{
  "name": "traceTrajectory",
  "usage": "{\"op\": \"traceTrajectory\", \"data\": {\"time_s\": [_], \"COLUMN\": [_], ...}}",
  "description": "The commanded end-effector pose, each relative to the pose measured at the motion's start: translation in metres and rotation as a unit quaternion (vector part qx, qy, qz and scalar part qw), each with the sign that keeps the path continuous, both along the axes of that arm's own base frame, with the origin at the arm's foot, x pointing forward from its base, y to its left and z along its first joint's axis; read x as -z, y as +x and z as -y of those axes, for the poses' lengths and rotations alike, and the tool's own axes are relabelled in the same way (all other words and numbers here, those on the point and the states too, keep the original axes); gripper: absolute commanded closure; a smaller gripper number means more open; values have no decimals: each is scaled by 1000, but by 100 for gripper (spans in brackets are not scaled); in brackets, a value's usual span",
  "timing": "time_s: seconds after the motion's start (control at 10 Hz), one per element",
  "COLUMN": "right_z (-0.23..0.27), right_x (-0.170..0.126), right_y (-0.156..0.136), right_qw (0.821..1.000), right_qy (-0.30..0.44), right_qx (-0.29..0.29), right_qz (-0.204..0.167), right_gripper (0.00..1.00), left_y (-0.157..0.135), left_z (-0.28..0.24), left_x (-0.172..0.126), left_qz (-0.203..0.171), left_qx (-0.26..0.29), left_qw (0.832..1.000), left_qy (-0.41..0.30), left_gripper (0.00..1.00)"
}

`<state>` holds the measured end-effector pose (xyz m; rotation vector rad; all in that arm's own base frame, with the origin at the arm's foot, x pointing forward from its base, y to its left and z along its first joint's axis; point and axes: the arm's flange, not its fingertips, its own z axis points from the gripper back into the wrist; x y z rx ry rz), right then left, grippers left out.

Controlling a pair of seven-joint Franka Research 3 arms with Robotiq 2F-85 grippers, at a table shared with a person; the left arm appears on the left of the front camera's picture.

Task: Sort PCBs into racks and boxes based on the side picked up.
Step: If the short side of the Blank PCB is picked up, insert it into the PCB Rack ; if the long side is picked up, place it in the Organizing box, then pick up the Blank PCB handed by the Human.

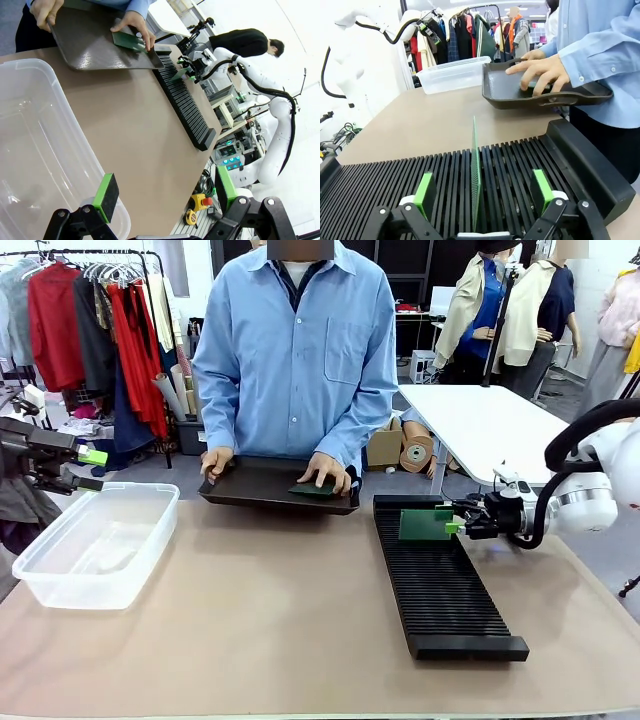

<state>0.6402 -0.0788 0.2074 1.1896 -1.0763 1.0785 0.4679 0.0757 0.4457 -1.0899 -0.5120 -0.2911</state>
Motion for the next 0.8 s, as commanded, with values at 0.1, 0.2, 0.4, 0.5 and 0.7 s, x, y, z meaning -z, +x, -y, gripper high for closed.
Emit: {"op": "traceTrajectory", "data": {"time_s": [0.1,0.2,0.4,0.5,0.7], "right_z": [-1,-1,-1,-1,-1], "right_x": [-2,-2,-2,-2,-2], "right_y": [1,1,1,1,1], "right_qw": [1000,1000,1000,1000,1000], "right_qy": [-1,-1,-1,-1,-1], "right_qx": [0,0,0,0,0], "right_qz": [8,8,8,8,8], "right_gripper": [0,0,0,0,0], "left_y": [-1,-1,-1,-1,-1], "left_z": [0,0,0,0,0], "left_x": [-2,-2,-2,-2,-2], "left_qz": [0,0,0,0,0], "left_qx": [1,1,1,1,1], "left_qw": [1000,1000,1000,1000,1000], "left_qy": [-1,-1,-1,-1,-1], "left_gripper": [0,0,0,0,0]}}
